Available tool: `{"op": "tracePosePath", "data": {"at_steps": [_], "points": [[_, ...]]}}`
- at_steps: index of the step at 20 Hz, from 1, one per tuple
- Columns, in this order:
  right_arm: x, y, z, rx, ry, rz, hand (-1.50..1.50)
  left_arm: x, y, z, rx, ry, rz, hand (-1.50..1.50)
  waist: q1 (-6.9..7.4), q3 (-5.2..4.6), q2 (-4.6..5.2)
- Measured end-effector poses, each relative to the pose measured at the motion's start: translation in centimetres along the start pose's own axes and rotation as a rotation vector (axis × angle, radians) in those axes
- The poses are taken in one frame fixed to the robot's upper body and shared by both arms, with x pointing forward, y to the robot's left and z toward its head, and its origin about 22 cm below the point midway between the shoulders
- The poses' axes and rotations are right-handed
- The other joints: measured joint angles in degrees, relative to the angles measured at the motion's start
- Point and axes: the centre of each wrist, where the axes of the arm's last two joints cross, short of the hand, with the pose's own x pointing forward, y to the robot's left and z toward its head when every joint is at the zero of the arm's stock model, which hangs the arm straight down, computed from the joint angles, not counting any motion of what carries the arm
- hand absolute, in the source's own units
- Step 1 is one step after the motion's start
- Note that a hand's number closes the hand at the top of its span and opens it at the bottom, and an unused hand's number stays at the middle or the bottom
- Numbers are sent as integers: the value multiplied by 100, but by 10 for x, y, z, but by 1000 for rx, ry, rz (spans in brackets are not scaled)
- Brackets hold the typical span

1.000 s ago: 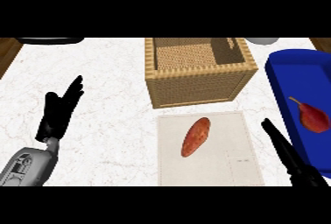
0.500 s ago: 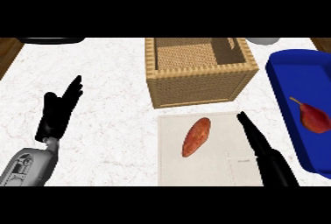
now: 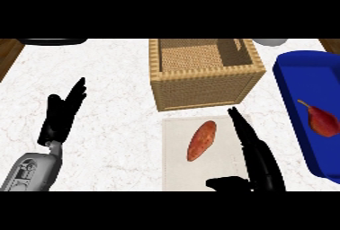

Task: Pick the sweet potato from the placemat and place it in the basket

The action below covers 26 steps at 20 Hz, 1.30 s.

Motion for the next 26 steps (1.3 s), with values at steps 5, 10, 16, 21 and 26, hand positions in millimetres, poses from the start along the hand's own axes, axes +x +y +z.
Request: {"op": "tracePosePath", "data": {"at_steps": [5, 10, 16, 21, 26], "points": [[-2, 9, -10, 15, -4, -2, -150, 2, -1, -1, 2, 2, 1, 0, 0, 2, 2], [1, 22, -18, 16, -2, -5, -150, -1, 1, -1, -2, 0, -2, 0, -2, 0, 0], [0, 33, -26, 39, 21, -8, -150, -3, 5, -1, 4, -3, 4, 0, -1, 0, 0], [-2, 39, -32, 60, 40, -16, -150, 0, 5, 0, 2, -3, 2, 0, 0, 0, -1], [-14, 49, -41, 67, 39, -17, -150, 8, 3, 2, 1, -3, 4, 0, 2, 0, -1]]}}
